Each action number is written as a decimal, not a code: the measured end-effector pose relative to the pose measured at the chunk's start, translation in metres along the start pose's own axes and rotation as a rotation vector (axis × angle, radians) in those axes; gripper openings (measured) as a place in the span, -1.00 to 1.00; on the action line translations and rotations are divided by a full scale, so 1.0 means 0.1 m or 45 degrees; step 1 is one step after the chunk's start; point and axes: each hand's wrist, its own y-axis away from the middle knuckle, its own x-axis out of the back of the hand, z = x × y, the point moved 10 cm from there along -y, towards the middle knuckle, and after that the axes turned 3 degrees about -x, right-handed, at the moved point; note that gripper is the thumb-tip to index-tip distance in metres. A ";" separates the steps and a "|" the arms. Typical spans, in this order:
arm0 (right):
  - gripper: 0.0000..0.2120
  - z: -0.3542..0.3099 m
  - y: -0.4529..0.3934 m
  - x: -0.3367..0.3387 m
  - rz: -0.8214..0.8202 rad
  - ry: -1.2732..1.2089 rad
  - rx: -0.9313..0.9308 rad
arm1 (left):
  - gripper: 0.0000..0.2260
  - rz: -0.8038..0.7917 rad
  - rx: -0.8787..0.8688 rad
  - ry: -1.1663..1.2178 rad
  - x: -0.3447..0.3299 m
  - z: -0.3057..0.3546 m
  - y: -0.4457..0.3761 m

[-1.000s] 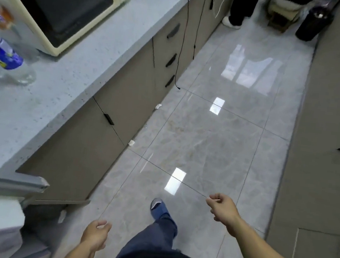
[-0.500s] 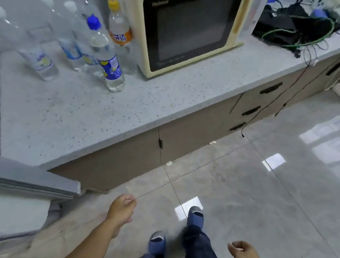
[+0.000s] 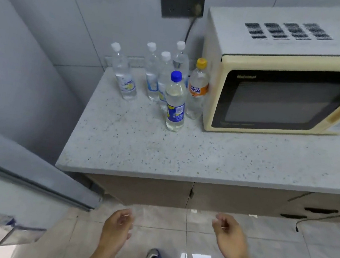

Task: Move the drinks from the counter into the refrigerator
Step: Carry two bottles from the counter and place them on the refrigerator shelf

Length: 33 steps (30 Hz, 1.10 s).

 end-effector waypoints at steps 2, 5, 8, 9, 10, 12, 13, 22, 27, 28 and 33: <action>-0.82 -0.62 -0.11 -0.15 -0.068 -0.049 0.167 | -0.94 0.031 -0.071 0.102 -0.01 0.30 -0.05; -0.88 -1.57 -0.17 -0.44 -0.223 -0.100 0.435 | -0.90 0.059 -0.198 0.209 0.00 0.91 -0.21; -0.86 -2.51 -0.14 -0.68 -0.316 -0.106 0.664 | -0.88 0.097 -0.351 0.351 0.05 1.66 -0.41; -0.85 -2.82 -0.12 -0.73 -0.325 -0.098 0.740 | -0.87 0.134 -0.404 0.378 0.09 1.92 -0.46; -0.84 -3.14 -0.10 -0.77 -0.325 -0.083 0.827 | -0.87 0.168 -0.454 0.403 0.12 2.17 -0.52; -0.81 -3.79 -0.05 -0.80 -0.311 -0.062 1.019 | -0.85 0.235 -0.530 0.483 0.18 2.64 -0.66; -0.80 -4.10 -0.03 -0.79 -0.295 -0.066 1.101 | -0.85 0.272 -0.547 0.521 0.22 2.83 -0.73; -0.66 -5.70 -0.88 -0.66 -0.092 0.433 1.172 | -0.59 0.548 -0.598 0.395 0.43 4.07 -1.42; -0.58 -5.69 -1.35 -0.91 -0.152 0.945 1.047 | -0.45 0.648 -0.633 -0.141 0.54 4.53 -1.75; -0.58 -5.67 -1.39 -0.97 -0.177 1.034 1.044 | -0.44 0.654 -0.667 -0.250 0.55 4.63 -1.79; -0.66 -5.56 -1.57 -1.16 -0.264 1.250 1.015 | -0.50 0.620 -0.916 -0.757 0.46 5.05 -1.94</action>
